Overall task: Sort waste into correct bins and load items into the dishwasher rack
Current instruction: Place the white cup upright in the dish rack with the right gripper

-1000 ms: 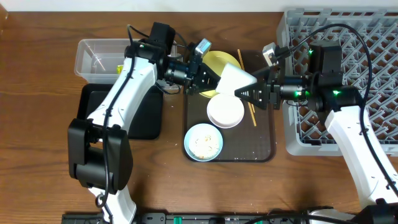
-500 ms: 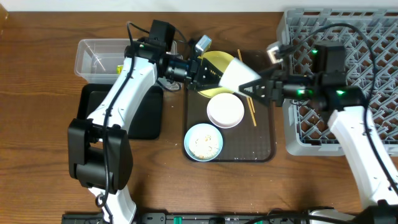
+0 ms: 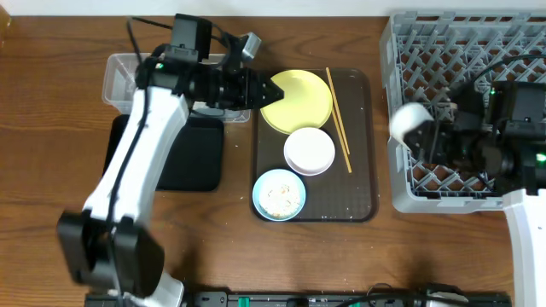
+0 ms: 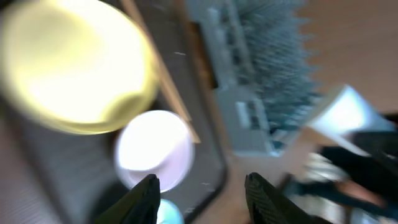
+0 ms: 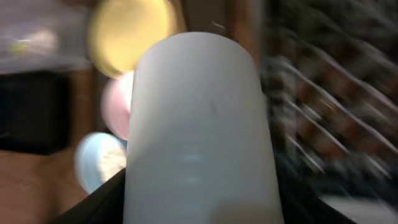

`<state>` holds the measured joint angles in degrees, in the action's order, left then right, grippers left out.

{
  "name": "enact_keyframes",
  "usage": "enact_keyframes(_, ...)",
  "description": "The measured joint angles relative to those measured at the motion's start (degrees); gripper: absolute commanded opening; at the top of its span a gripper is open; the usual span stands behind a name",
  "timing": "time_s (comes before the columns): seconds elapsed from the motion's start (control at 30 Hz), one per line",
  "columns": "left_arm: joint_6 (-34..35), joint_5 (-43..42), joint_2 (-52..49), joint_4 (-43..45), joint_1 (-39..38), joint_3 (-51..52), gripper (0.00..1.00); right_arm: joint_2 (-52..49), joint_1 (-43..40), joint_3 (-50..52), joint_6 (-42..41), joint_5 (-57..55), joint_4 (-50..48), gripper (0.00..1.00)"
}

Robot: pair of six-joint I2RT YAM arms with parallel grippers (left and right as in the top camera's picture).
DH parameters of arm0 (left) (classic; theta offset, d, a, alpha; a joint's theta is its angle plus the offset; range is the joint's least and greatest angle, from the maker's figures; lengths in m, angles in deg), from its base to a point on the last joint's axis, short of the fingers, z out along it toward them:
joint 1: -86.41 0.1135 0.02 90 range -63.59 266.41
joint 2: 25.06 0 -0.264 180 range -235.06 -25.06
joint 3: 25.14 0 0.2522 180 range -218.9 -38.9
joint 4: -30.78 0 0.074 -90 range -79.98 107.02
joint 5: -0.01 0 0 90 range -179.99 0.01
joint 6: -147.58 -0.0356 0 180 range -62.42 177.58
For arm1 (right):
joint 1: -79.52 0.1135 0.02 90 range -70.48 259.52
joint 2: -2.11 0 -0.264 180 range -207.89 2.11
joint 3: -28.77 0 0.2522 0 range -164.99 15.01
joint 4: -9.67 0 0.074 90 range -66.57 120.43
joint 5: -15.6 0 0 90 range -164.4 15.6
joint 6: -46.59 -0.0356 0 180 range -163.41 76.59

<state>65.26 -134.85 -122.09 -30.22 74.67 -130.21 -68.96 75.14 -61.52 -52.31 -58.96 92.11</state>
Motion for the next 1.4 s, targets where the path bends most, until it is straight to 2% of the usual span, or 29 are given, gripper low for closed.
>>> enact_keyframes(0.23,-0.13,22.4,4.24,-7.3,-1.95,-0.48,0.49,-1.09,0.0,-0.52,-3.48,-12.31,9.97,0.52)
enact_keyframes(0.43,-0.17,31.87,3.89,-9.35,-1.92,-0.46,0.49,-7.26,-0.24,-0.55,-4.57,-16.76,12.26,0.53)
enact_keyframes(0.8,-0.24,35.43,3.89,-9.35,-1.92,-0.46,0.49,-19.78,-0.68,-0.55,-4.74,-18.6,12.02,0.57)
enact_keyframes(0.87,-0.24,35.65,3.89,-9.35,-1.92,-0.46,0.49,-21.49,-0.68,-0.55,-4.74,-18.71,11.61,0.64)
enact_keyframes(0.97,-0.24,35.87,3.89,-9.38,-1.92,-0.46,0.49,-23.15,-0.68,-0.55,-5.25,-18.86,11.41,0.81)
enact_keyframes(1.07,-0.24,35.91,3.87,-9.35,-1.92,-0.46,0.49,-24.2,-0.68,-0.57,-4.96,-18.86,11.41,0.85)
enact_keyframes(1.3,-0.24,36.06,3.87,-9.35,-1.92,-0.46,0.5,-24.87,-0.68,-0.68,-4.9,-18.93,10.08,0.87)
enact_keyframes(1.4,-0.24,36.09,3.87,-9.38,-1.92,-0.46,0.5,-24.9,-0.68,-2.84,-4.63,-18.53,10.54,0.85)
